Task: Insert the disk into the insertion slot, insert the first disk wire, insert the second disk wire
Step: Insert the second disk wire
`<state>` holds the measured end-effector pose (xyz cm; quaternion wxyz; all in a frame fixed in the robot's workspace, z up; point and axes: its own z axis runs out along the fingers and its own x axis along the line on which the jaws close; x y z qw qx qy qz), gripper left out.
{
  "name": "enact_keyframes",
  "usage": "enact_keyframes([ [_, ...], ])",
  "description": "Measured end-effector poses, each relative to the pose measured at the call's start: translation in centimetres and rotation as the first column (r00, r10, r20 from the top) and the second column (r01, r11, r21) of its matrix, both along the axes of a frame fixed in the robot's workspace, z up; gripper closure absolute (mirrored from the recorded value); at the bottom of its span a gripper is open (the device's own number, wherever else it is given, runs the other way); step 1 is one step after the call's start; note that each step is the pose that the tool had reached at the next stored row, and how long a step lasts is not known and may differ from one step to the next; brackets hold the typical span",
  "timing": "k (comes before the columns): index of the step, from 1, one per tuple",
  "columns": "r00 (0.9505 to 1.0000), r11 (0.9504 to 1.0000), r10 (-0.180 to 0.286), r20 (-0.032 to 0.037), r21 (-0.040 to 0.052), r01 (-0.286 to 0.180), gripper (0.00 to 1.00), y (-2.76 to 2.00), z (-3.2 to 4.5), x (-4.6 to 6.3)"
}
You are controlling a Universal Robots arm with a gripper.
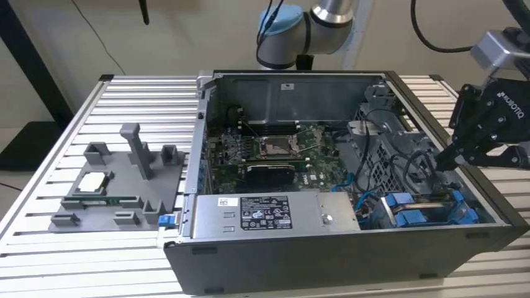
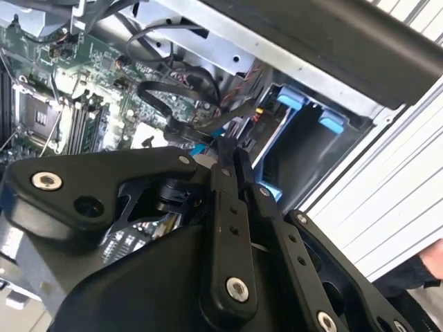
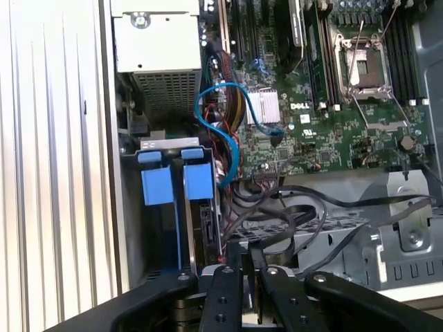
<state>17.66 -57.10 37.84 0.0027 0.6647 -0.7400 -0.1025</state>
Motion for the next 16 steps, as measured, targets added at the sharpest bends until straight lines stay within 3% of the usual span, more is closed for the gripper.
enact_keyframes([
  [4, 1.0, 1.0, 0.0, 0.0074, 0.0001, 0.0, 0.84, 0.33, 0.23, -1.2],
  [7, 0.9999, 1.0, 0.0, 0.0171, 0.0, 0.0, 0.84, 0.37, 0.21, -2.3],
  [12, 0.999, 1.0, 0.006, 0.0436, -0.0002, -0.006, 0.84, 0.37, -0.1, -3.0],
  [16, 0.9982, 0.9998, 0.019, 0.0568, -0.0008, -0.019, 0.84, 0.36, -0.37, -3.3],
])
